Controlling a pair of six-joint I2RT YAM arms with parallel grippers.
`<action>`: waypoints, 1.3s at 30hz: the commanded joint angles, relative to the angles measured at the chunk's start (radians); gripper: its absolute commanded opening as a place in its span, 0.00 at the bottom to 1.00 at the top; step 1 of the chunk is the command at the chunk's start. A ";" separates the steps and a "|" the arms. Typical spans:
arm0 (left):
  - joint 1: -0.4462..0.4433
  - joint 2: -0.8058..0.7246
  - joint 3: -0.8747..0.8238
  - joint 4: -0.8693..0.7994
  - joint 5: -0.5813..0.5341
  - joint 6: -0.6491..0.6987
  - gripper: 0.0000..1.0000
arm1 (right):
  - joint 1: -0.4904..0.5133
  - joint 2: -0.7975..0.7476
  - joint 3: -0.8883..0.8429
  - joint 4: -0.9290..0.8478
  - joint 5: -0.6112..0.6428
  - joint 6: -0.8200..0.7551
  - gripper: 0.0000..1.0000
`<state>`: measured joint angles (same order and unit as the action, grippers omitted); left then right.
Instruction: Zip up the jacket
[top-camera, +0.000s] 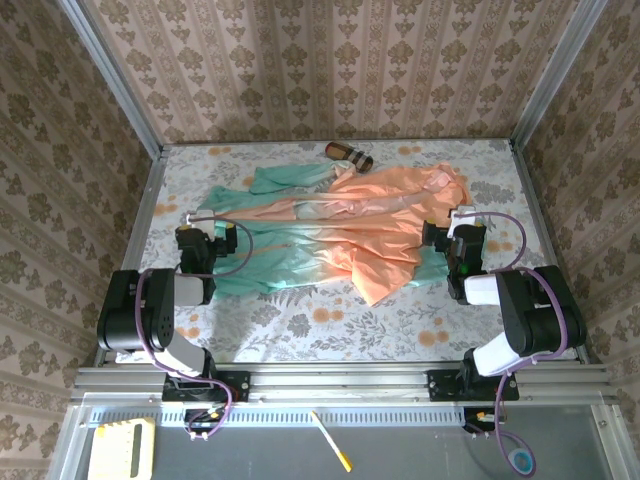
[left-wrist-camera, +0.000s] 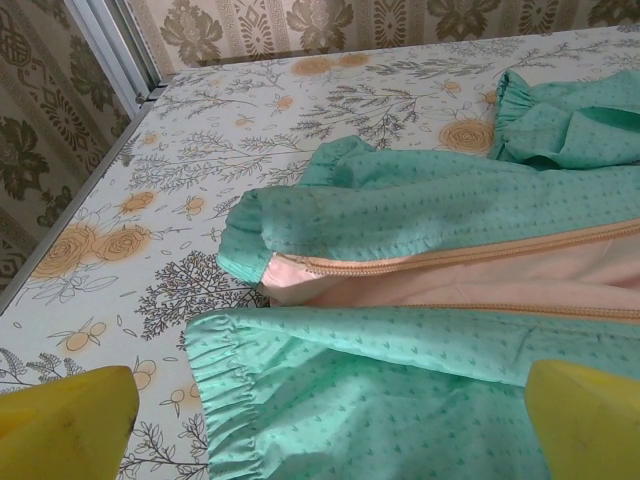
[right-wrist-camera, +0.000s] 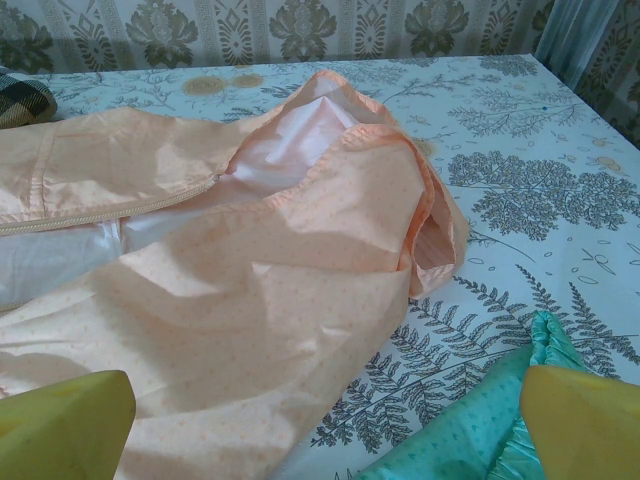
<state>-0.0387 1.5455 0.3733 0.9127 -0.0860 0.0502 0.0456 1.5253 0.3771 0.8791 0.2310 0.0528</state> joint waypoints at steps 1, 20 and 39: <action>-0.002 0.007 0.012 0.012 -0.003 0.020 1.00 | 0.000 0.006 0.014 0.008 0.001 0.006 1.00; -0.004 0.007 0.014 0.009 0.009 0.025 1.00 | 0.000 0.006 0.015 0.007 0.001 0.007 1.00; 0.048 -0.310 0.113 -0.531 0.002 -0.120 0.95 | 0.002 -0.194 0.154 -0.428 0.018 0.072 1.00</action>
<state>-0.0036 1.3331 0.3695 0.6975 -0.0566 0.0097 0.0456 1.4109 0.4370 0.6632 0.2287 0.0689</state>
